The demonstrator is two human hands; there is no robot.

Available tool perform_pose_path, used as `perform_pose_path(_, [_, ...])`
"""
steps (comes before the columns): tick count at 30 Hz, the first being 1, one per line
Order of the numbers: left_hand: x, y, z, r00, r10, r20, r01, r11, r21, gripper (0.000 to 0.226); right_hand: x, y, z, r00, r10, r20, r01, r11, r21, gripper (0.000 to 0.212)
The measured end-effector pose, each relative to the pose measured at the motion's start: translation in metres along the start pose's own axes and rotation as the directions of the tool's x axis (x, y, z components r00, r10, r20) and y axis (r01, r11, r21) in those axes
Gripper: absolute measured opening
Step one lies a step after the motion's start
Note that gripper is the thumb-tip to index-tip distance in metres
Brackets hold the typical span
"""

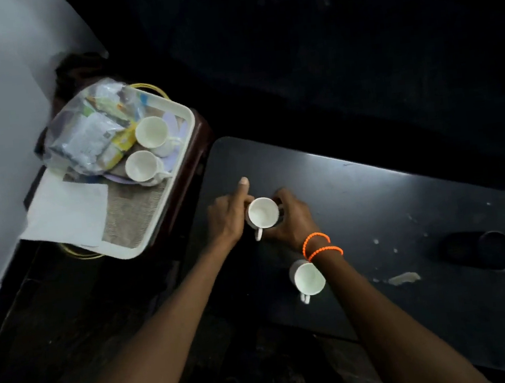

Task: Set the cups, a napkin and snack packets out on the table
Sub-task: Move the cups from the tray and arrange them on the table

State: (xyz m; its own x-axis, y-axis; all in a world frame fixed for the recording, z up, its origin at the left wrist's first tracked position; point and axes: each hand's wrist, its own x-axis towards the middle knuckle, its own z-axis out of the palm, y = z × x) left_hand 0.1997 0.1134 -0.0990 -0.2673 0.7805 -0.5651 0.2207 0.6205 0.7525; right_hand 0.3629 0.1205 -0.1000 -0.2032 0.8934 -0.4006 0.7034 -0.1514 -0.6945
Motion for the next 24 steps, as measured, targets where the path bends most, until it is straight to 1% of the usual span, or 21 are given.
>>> perform_pose_path(1, [-0.001,0.001,0.017,0.999,0.017,0.044,-0.019,0.999,0.039,0.06,-0.001,0.013,-0.009,1.0,0.01,0.005,-0.01,1.0,-0.025,0.072])
perform_pose_path(4, [-0.007,0.004,0.058,0.987,0.059,0.151,-0.084,0.982,0.167,0.071,-0.005,0.05,-0.03,0.999,0.029,0.026,-0.027,0.996,-0.09,0.071])
perform_pose_path(6, [-0.01,0.004,0.077,0.974,0.069,0.217,-0.121,0.965,0.232,0.067,-0.011,0.071,-0.037,0.998,0.049,0.038,-0.045,0.993,-0.109,0.068])
perform_pose_path(8, [-0.014,0.001,0.09,0.964,0.053,0.262,-0.123,0.958,0.259,0.071,-0.018,0.087,-0.041,0.997,0.064,0.047,-0.058,0.992,-0.112,0.067])
perform_pose_path(11, [-0.02,-0.007,0.102,0.963,0.042,0.267,-0.121,0.951,0.285,0.092,-0.03,0.099,-0.043,0.996,0.065,0.066,-0.057,0.991,-0.119,0.066])
perform_pose_path(16, [-0.032,-0.016,0.109,0.956,0.014,0.293,-0.115,0.938,0.328,0.099,-0.049,0.109,-0.037,0.992,0.097,0.085,-0.09,0.993,-0.077,0.065])
perform_pose_path(21, [-0.034,-0.016,0.106,0.953,0.045,0.299,-0.137,0.945,0.296,0.099,-0.053,0.111,-0.037,0.983,0.16,0.092,-0.151,0.984,-0.094,0.068])
perform_pose_path(22, [-0.034,-0.016,0.104,0.955,0.056,0.29,-0.145,0.945,0.295,0.096,-0.051,0.111,-0.038,0.981,0.171,0.097,-0.16,0.981,-0.112,0.069])
perform_pose_path(24, [-0.031,-0.018,0.097,0.962,0.061,0.265,-0.14,0.947,0.29,0.085,-0.047,0.11,-0.04,0.977,0.187,0.105,-0.171,0.975,-0.143,0.073])
